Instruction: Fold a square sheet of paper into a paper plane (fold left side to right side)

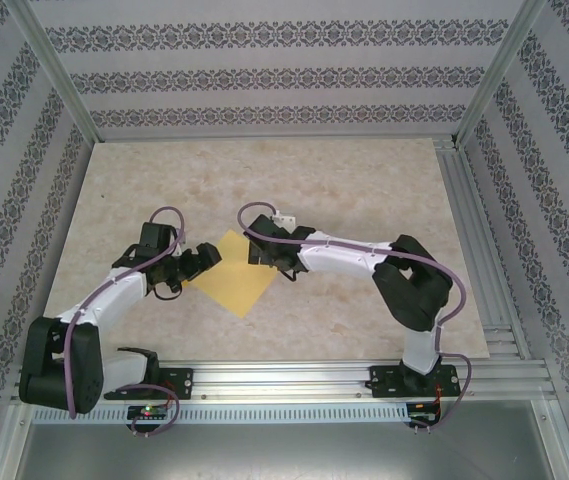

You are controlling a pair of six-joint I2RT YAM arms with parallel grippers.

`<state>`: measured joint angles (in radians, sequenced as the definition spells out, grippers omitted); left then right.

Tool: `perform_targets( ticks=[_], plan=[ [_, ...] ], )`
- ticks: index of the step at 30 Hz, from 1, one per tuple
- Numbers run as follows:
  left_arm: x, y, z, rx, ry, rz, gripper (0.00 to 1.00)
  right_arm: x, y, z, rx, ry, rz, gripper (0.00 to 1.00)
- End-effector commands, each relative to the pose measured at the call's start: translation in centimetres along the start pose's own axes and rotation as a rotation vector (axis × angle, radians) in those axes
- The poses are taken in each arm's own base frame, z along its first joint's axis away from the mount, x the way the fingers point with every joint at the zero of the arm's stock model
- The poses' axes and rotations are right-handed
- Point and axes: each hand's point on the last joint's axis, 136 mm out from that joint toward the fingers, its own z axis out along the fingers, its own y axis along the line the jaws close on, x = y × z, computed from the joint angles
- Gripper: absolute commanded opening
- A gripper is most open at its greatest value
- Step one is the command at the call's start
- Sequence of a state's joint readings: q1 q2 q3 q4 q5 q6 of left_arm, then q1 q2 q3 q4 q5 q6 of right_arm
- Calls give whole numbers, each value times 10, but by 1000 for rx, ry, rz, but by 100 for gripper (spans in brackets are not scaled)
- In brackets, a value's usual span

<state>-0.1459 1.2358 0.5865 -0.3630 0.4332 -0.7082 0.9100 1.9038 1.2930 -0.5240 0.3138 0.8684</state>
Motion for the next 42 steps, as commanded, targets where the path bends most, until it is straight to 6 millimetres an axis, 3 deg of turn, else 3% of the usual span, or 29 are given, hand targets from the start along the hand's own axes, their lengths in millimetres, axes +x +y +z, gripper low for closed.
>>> perform_targets(
  ticks=[1, 8, 17, 28, 36, 42],
  plan=[
    [-6, -16, 4, 58, -9, 25, 97, 5, -1, 7, 43, 11, 11, 97],
    [0, -9, 17, 48, 22, 19, 97, 15, 9, 27, 31, 64, 7, 97],
    [2, -7, 21, 35, 33, 24, 97, 35, 34, 43, -64, 150, 40, 87],
    [5, -4, 26, 16, 38, 27, 97, 40, 76, 29, -204, 177, 27, 82],
    [6, -5, 26, 17, 40, 31, 97, 41, 80, 28, -206, 178, 13, 81],
    [6, -10, 23, 36, 37, 33, 97, 28, 79, 18, -264, 151, 8, 59]
  ],
)
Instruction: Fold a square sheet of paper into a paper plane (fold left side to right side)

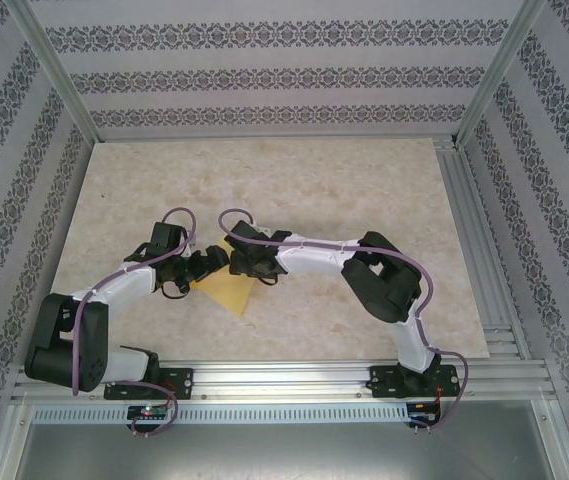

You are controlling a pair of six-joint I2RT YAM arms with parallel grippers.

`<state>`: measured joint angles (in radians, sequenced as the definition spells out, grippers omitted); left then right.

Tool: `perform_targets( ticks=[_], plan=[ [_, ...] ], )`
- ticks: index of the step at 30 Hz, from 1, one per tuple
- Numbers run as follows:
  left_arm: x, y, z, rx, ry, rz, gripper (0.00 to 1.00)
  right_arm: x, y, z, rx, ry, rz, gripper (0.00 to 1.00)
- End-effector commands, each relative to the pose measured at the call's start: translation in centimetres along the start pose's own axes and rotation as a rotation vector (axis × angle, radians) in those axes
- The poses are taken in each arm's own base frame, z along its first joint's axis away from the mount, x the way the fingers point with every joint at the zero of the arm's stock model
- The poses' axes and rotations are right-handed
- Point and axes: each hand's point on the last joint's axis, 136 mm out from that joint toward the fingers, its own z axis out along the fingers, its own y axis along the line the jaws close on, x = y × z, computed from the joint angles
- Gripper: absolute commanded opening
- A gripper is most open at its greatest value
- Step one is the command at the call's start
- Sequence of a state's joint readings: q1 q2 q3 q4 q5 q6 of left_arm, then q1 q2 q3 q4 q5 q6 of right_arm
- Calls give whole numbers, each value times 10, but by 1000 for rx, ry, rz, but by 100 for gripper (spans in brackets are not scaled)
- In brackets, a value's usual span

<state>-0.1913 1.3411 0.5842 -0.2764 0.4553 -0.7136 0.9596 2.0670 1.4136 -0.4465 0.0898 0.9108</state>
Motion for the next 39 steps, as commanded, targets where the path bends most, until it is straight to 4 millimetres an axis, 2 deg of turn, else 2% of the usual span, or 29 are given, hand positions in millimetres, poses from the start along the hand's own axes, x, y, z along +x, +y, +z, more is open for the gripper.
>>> perform_targets(
  ticks=[1, 3, 7, 13, 19, 22, 25, 29, 32, 36, 39],
  plan=[
    [-3, -12, -2, 47, -21, 15, 98, -11, 13, -12, -97, -20, -10, 52],
    [-6, -23, -7, 91, -34, 14, 98, -15, 15, -20, -135, -35, -21, 39],
    [-15, -45, -29, 145, -89, 35, 99, -27, 19, -45, -277, -88, -5, 24],
    [-27, -86, -67, 233, -146, 89, 100, -57, 20, -100, -588, -190, 37, 17],
    [-34, -136, -100, 399, -168, 158, 100, -82, -4, -174, -791, -258, -27, 17],
    [-36, -168, -122, 520, -171, 217, 100, -92, -26, -219, -854, -302, -62, 16],
    [-37, -200, -147, 629, -182, 299, 100, -100, -48, -274, -890, -371, -103, 16],
    [-38, -236, -176, 762, -192, 393, 100, -100, -66, -337, -941, -430, -148, 16],
    [-37, -261, -193, 842, -194, 467, 100, -92, -61, -373, -992, -429, -200, 16],
    [-24, -296, -211, 927, -176, 614, 100, -80, -47, -412, -1051, -433, -279, 16],
    [-5, -319, -219, 987, -146, 743, 100, -74, -42, -431, -1071, -444, -323, 16]
  ],
)
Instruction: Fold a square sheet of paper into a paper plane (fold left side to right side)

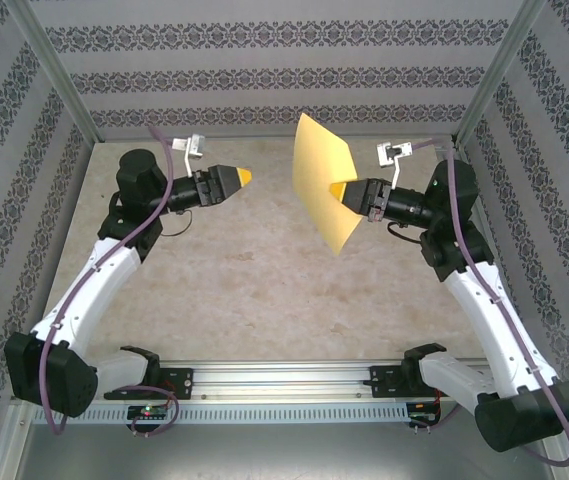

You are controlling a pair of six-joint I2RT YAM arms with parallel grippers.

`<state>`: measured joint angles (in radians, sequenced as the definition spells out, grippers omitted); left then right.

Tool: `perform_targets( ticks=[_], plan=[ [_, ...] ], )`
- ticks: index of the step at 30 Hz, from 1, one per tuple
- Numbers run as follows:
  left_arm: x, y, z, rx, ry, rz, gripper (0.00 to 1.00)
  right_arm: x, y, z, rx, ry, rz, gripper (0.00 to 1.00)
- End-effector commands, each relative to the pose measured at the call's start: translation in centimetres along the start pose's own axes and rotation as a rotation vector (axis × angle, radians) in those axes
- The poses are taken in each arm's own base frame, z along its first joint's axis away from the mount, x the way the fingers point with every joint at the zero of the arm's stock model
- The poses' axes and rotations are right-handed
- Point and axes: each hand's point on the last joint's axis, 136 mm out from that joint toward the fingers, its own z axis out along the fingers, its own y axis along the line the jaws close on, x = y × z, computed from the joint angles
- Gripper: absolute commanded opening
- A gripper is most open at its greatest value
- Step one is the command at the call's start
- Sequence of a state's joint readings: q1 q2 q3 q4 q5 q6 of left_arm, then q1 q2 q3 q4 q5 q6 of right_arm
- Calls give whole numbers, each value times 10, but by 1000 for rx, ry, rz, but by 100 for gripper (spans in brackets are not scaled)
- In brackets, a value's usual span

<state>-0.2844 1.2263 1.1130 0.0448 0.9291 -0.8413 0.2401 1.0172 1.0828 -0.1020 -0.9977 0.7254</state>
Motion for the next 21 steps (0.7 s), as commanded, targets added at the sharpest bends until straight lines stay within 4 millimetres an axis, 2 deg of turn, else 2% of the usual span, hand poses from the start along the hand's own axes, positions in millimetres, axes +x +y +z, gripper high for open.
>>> perform_targets(
  ticks=[1, 6, 14, 17, 21],
  plan=[
    [1, -52, 11, 167, 57, 205, 100, 6, 30, -6, -72, 61, -44, 16],
    [6, -71, 22, 232, 92, 292, 100, 6, 45, -6, -105, 80, -69, 15],
    [17, -76, 34, 270, 153, 321, 98, 15, 53, 0, -147, 119, -86, 15],
    [25, -83, 36, 307, 184, 345, 88, 16, 49, 3, -142, 123, -81, 15],
    [33, -85, 35, 292, 211, 367, 59, 18, 39, 6, -113, 127, -72, 15]
  ],
)
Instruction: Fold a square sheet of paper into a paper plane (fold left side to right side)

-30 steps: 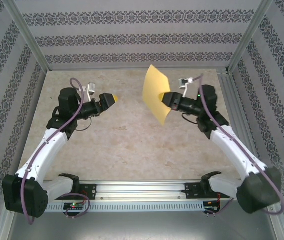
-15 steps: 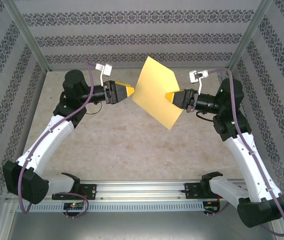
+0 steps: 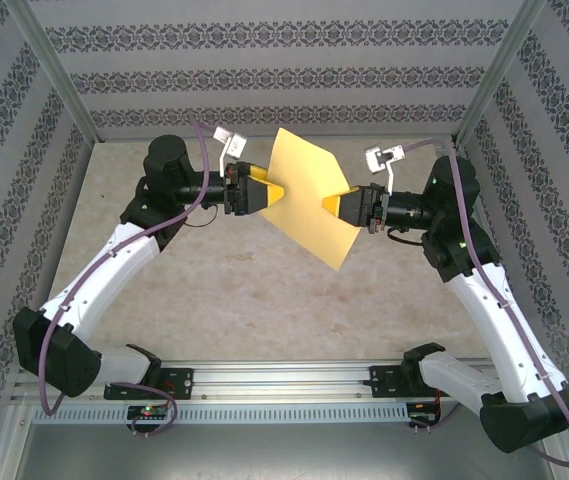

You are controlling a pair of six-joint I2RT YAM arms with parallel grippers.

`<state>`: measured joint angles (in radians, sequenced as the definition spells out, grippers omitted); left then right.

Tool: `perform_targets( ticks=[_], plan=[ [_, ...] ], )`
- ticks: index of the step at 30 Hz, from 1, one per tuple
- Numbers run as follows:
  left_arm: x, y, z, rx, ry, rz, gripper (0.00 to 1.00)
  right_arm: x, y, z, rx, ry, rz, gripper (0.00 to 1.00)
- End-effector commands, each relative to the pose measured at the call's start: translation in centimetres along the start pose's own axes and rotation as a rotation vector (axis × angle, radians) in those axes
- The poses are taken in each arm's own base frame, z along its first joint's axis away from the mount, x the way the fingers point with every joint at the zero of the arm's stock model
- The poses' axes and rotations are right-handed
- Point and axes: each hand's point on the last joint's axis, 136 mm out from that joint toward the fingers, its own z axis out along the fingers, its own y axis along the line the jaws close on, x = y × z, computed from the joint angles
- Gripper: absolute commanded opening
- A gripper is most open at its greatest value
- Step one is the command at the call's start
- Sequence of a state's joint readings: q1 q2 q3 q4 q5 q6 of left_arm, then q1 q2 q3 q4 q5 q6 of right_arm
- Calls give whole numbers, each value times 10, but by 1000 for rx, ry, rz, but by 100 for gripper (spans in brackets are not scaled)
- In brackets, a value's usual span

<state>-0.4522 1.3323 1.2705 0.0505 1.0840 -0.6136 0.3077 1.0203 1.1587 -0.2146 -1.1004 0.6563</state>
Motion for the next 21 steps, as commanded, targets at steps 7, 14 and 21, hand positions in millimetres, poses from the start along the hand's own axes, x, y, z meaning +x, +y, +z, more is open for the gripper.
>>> perform_targets(
  ticks=[7, 14, 21],
  plan=[
    [11, -9, -7, -62, 26, 80, 20, 0, -36, -11, 124, -23, 17, 18],
    [46, 38, -9, -200, 35, -88, 0, 20, -92, -24, 310, -13, 96, 38],
    [99, 95, -18, -371, 43, -275, 0, 53, -155, -42, 559, 38, 191, 69]
  ],
)
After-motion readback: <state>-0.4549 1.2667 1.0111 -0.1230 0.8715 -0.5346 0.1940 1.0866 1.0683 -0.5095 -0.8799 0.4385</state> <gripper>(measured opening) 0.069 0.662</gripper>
